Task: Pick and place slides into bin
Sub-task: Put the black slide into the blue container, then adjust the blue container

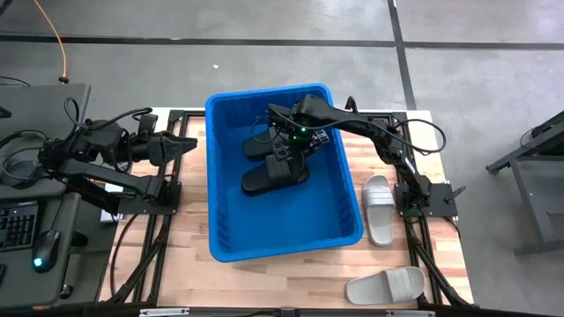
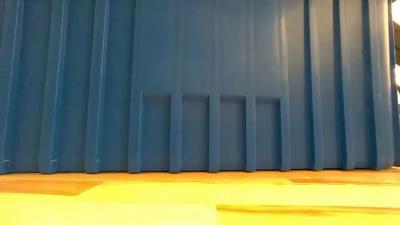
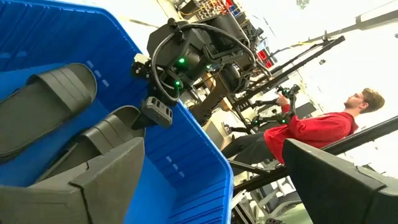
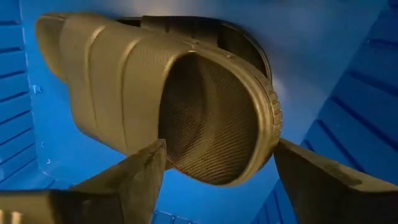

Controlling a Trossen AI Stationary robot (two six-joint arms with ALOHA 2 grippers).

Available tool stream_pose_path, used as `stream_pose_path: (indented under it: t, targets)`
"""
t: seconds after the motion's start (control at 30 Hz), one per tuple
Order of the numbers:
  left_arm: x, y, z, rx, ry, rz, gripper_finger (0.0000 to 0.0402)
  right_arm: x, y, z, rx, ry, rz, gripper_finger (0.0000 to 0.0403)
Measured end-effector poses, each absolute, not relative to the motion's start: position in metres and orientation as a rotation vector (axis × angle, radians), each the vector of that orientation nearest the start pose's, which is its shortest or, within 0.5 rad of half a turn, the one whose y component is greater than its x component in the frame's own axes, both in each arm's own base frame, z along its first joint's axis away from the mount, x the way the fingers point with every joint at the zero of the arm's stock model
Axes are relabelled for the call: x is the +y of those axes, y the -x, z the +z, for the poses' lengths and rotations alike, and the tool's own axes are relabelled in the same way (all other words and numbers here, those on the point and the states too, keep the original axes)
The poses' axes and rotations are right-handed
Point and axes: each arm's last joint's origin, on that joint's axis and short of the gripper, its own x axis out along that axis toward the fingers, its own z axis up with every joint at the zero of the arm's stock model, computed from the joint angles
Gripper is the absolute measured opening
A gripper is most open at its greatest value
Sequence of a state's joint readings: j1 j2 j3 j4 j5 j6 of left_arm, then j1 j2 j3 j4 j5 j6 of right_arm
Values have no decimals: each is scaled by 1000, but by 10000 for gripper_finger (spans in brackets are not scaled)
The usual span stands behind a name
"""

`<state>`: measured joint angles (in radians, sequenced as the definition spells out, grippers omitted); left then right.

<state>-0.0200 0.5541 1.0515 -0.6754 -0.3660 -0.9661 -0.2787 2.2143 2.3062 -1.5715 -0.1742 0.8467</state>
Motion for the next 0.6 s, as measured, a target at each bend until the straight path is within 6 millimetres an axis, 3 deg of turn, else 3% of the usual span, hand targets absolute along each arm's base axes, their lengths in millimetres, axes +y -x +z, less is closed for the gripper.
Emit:
stream_pose_path:
  t: [0.3, 0.6]
  targets:
    - [9, -76, 395, -5, 919, 401, 372, -111, -411, 301, 1341, -1048, -719, 286]
    - [9, -78, 395, 6, 900, 404, 372, -128, -406, 301, 1286, -927, -862, 286]
